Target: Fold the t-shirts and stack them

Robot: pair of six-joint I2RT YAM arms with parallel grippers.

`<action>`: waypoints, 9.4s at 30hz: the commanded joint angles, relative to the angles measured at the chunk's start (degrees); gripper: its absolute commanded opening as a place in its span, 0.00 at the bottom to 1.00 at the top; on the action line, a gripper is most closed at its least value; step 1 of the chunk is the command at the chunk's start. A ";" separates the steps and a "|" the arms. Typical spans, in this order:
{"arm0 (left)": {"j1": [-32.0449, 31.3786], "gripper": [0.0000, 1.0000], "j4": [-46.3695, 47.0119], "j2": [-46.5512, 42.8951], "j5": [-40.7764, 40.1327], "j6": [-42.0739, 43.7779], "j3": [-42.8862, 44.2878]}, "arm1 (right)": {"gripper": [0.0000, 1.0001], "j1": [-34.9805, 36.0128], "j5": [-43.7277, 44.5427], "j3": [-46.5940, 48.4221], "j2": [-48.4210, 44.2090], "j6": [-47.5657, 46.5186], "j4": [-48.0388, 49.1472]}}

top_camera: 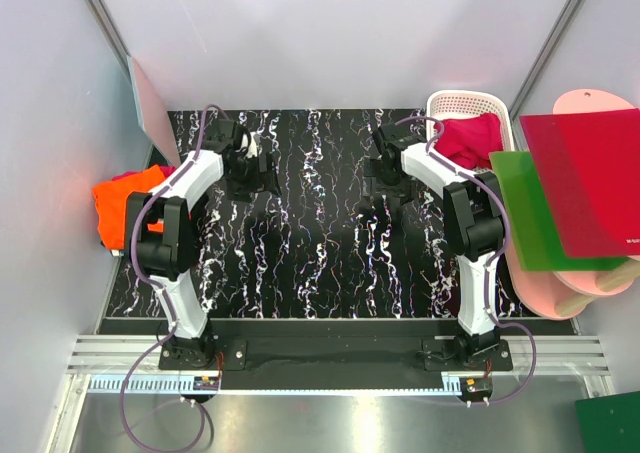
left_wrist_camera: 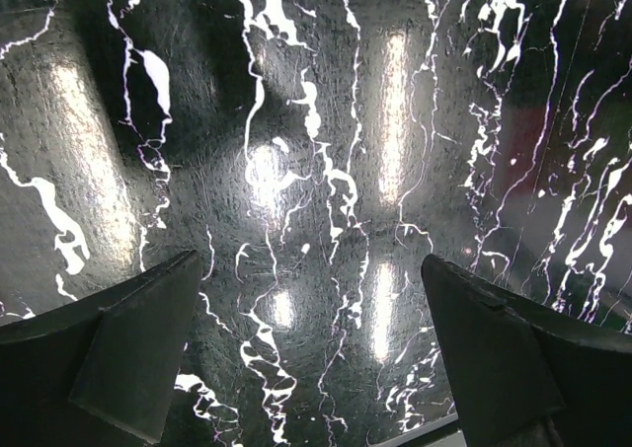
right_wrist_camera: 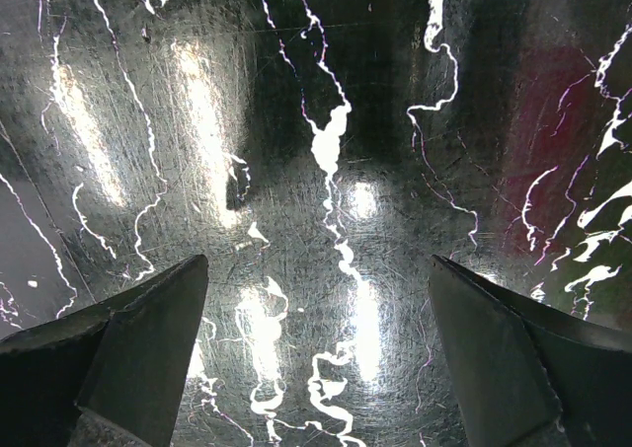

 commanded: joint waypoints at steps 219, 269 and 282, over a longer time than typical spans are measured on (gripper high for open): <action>6.88 0.99 -1.59 -9.90 -10.91 -1.81 8.01 | 0.00 -11.32 34.18 56.89 30.14 1.82 -12.65; 6.53 0.99 0.25 -12.72 -6.61 -1.90 2.64 | 0.07 -13.19 21.28 48.57 14.69 -5.72 -7.21; -5.41 0.99 -2.98 1.07 6.22 0.83 9.67 | 0.80 -6.05 -0.60 16.75 -1.24 -1.26 3.09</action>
